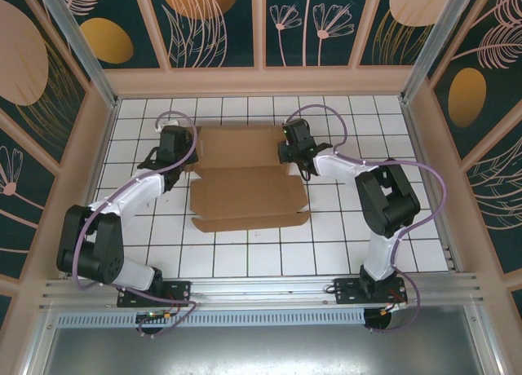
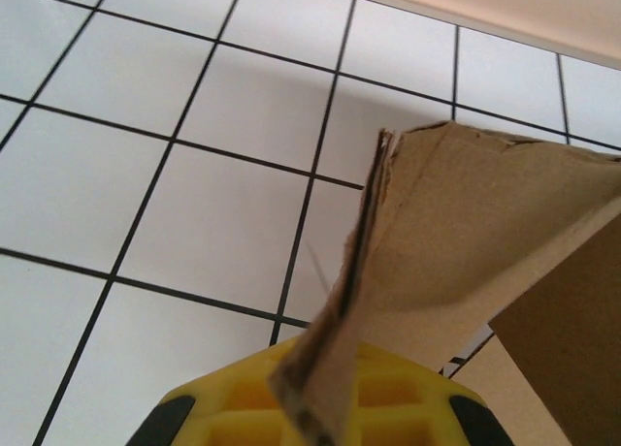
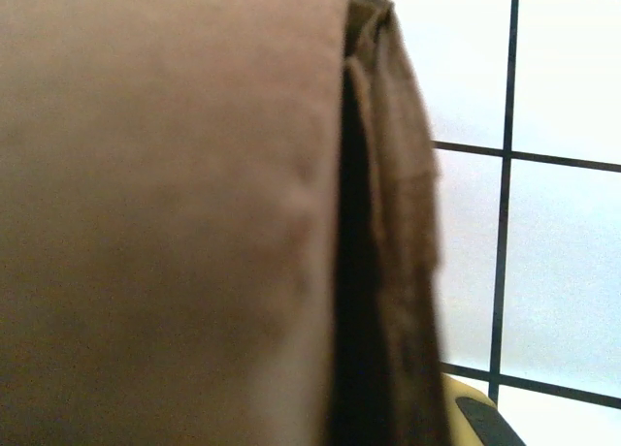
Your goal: Fold the paper box
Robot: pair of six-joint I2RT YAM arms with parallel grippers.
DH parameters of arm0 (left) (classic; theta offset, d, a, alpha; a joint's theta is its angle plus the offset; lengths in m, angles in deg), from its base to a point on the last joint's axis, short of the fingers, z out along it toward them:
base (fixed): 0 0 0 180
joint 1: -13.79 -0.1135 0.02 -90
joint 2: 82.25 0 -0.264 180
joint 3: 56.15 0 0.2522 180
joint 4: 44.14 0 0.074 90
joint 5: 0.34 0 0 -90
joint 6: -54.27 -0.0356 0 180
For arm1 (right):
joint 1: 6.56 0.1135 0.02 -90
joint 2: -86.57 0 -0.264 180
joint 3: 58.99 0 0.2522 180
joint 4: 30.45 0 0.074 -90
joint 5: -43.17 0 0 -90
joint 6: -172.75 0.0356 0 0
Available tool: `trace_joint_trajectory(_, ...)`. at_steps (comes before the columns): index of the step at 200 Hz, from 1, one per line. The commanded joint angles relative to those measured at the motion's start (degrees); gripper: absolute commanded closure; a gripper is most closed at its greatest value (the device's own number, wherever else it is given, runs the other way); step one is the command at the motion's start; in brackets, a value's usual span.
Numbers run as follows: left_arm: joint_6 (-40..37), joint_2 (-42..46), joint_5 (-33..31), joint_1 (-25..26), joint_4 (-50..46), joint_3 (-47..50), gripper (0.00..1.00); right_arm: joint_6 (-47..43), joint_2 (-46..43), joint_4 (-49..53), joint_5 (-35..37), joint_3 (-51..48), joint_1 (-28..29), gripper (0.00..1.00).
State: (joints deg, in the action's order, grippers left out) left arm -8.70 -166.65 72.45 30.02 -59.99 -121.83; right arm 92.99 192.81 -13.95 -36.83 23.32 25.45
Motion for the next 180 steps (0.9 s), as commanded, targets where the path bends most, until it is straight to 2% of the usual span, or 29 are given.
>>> trace_joint_trajectory(1, 7.7, -3.6, -10.2, 2.1, -0.6, -3.2, 1.0, 1.4, -0.1, 4.8, 4.5, -1.8, 2.0, 1.0)
trace_joint_trajectory(45, 15.1, -13.4, -23.7, 8.6, -7.1, -12.7, 1.0, 3.5, 2.3, 7.2, 8.8, 1.8, 4.9, 1.0)
trace_joint_trajectory(64, 17.3, -13.4, -26.2, 9.2, -9.1, -14.3, 1.0, 3.6, 2.7, 7.6, 9.2, 2.3, 5.2, 1.0)
trace_joint_trajectory(75, 17.5, -13.3, -26.4, 9.1, -8.9, -13.7, 0.93, 3.4, 2.4, 7.6, 9.5, 2.1, 4.9, 1.0)
trace_joint_trajectory(95, 16.4, -10.5, -22.7, 9.2, -6.8, -11.2, 0.77, 2.6, 1.4, 6.9, 8.3, 1.0, 3.8, 1.0)
trace_joint_trajectory(104, 15.0, -8.2, -19.7, 9.2, -4.8, -9.0, 0.51, 2.2, 0.8, 6.5, 7.1, 0.5, 3.0, 1.0)
trace_joint_trajectory(116, 12.7, -4.0, -16.3, 9.2, -1.4, -5.3, 0.38, 1.3, 0.0, 5.6, 5.6, -0.4, 2.1, 1.0)
trace_joint_trajectory(142, 3.1, 7.0, -7.9, 9.1, 6.7, 2.7, 0.27, -0.3, -0.6, 4.4, 3.6, -1.6, 0.7, 1.0)
trace_joint_trajectory(165, -4.1, 14.5, -4.6, 8.5, 7.0, 4.3, 0.27, -1.1, -1.2, 3.4, 1.6, -2.5, -0.2, 1.0)
trace_joint_trajectory(180, -5.5, 19.2, -1.3, 5.0, 6.9, 5.4, 0.3, -1.4, -1.4, 3.0, 0.6, -2.8, -0.4, 1.0)
